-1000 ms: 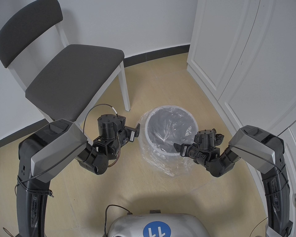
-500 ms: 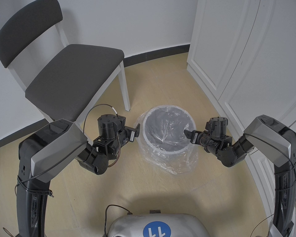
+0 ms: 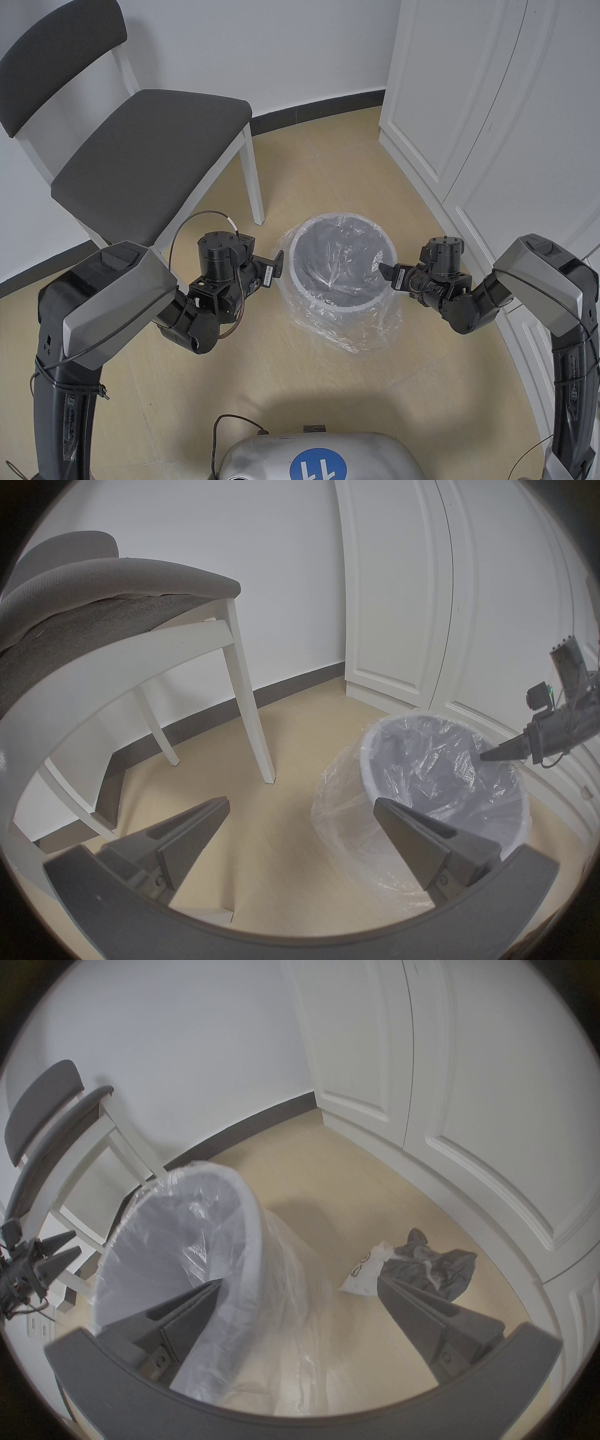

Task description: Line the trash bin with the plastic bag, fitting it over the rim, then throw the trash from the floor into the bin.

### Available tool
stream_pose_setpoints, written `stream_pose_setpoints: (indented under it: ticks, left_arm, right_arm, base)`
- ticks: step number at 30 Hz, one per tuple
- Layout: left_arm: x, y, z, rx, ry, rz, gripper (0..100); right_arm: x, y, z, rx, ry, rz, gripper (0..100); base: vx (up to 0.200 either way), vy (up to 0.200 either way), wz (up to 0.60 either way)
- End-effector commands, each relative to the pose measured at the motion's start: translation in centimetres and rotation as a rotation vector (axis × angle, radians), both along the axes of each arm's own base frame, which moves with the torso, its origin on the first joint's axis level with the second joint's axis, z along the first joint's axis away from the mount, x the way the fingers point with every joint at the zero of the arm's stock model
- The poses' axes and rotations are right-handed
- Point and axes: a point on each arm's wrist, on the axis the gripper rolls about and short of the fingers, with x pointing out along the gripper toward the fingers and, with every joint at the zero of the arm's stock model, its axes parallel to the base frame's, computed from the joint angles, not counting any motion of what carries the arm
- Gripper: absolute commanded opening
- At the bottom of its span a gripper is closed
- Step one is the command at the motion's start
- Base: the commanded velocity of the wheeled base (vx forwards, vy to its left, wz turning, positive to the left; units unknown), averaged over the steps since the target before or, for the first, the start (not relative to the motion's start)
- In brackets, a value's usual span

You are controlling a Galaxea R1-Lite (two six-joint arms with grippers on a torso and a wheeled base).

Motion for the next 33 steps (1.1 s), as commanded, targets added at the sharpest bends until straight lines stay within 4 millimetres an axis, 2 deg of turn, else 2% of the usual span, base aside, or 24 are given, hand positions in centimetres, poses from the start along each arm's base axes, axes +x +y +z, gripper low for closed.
stream_pose_setpoints:
  ticks: [1, 4, 9, 12, 16, 17, 18, 20, 21, 26, 27, 28, 30, 33]
  left_arm:
    - [0.0, 0.0, -0.2, 0.002, 0.003, 0.0, 100]
    - [0.0, 0.0, -0.2, 0.002, 0.003, 0.0, 100]
    - [0.0, 0.0, -0.2, 0.001, 0.004, 0.0, 100]
    - [0.0, 0.0, -0.2, 0.001, 0.004, 0.0, 100]
    - [0.0, 0.0, -0.2, 0.0, 0.002, 0.0, 100]
    - [0.0, 0.0, -0.2, 0.0, 0.002, 0.0, 100]
    - [0.0, 0.0, -0.2, 0.0, 0.002, 0.0, 100]
    - [0.0, 0.0, -0.2, 0.0, 0.002, 0.0, 100]
    - [0.0, 0.0, -0.2, 0.0, 0.002, 0.0, 100]
    - [0.0, 0.0, -0.1, 0.0, 0.002, 0.0, 100]
    - [0.0, 0.0, -0.1, 0.0, 0.002, 0.0, 100]
    - [0.0, 0.0, -0.1, 0.0, 0.002, 0.0, 100]
    - [0.0, -0.1, -0.2, 0.001, 0.004, 0.0, 100]
    - [-0.1, -0.1, 0.0, 0.0, 0.001, 0.0, 100]
  right_arm:
    - [0.7, 0.3, -2.4, -0.013, 0.043, -0.002, 100]
    - [0.9, 0.7, -3.9, -0.02, 0.066, 0.004, 100]
    - [1.2, 0.9, -4.9, -0.022, 0.075, 0.005, 100]
    - [1.4, 0.9, -3.9, -0.001, 0.046, 0.001, 100]
    - [0.8, 0.9, -0.7, 0.013, -0.027, -0.022, 100]
    - [0.8, 1.0, -0.6, 0.013, -0.03, -0.022, 100]
    - [0.0, 0.9, 1.0, 0.019, -0.062, -0.022, 100]
    - [-0.8, 0.8, 2.2, 0.021, -0.08, -0.018, 100]
    - [-1.8, 0.5, 3.5, 0.006, -0.088, -0.015, 100]
    - [-5.1, -1.7, 6.0, -0.155, -0.098, 0.001, 100]
    - [-5.2, -1.8, 6.1, -0.159, -0.097, 0.001, 100]
    - [-6.5, -2.4, 6.5, -0.184, -0.089, 0.014, 100]
    - [-7.3, -2.8, 6.5, -0.208, -0.074, 0.026, 100]
    - [-8.6, -3.2, 5.2, -0.285, -0.025, 0.095, 100]
  base:
    - [0.0, 0.0, 0.0]
    - [0.0, 0.0, 0.0]
    - [0.0, 0.0, 0.0]
    - [0.0, 0.0, 0.0]
    - [0.0, 0.0, 0.0]
    - [0.0, 0.0, 0.0]
    - [0.0, 0.0, 0.0]
    - [0.0, 0.0, 0.0]
    - [0.0, 0.0, 0.0]
    - [0.0, 0.0, 0.0]
    - [0.0, 0.0, 0.0]
    - [0.0, 0.0, 0.0]
    - [0.0, 0.0, 0.0]
    - [0.0, 0.0, 0.0]
